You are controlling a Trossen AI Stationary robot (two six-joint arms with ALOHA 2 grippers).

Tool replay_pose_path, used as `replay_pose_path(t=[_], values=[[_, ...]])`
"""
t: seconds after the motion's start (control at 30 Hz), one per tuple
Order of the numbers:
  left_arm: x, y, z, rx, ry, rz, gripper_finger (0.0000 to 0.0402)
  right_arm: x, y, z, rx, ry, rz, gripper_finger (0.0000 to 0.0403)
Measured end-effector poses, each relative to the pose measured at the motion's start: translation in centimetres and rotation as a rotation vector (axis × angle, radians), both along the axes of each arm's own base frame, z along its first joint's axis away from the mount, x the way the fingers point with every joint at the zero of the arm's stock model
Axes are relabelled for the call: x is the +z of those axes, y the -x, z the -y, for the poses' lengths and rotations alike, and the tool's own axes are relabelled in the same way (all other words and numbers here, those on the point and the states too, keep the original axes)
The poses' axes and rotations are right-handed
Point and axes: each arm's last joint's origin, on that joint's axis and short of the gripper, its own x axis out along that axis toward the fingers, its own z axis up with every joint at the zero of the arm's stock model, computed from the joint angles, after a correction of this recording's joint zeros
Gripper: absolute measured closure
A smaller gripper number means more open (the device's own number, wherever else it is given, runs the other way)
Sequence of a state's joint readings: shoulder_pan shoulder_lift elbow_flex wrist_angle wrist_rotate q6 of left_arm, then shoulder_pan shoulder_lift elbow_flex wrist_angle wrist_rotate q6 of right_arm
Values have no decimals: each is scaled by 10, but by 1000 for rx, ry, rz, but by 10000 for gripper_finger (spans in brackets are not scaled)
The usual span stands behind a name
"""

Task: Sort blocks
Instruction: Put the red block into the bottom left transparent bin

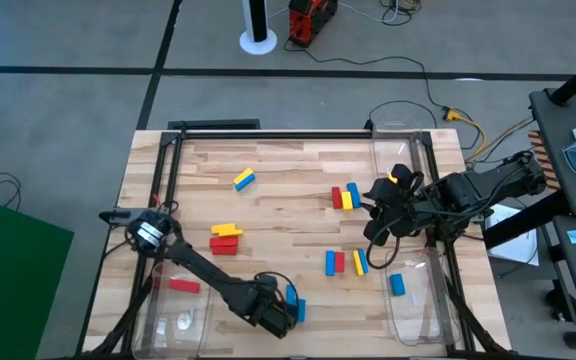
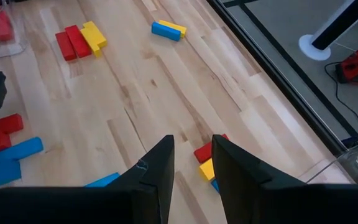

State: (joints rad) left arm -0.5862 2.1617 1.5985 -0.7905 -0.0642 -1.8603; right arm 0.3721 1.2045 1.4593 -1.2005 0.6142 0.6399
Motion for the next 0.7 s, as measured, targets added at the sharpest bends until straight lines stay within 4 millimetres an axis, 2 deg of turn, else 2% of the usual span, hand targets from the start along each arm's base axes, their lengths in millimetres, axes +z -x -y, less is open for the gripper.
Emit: replay_pose_path(t=[0.37, 0.7], values=[[0, 3, -2, 1, -29, -39, 178, 0, 0, 0, 3, 3, -2, 289], [2, 7, -4, 21, -40, -70, 203, 0, 0, 0, 3, 3, -2, 308]])
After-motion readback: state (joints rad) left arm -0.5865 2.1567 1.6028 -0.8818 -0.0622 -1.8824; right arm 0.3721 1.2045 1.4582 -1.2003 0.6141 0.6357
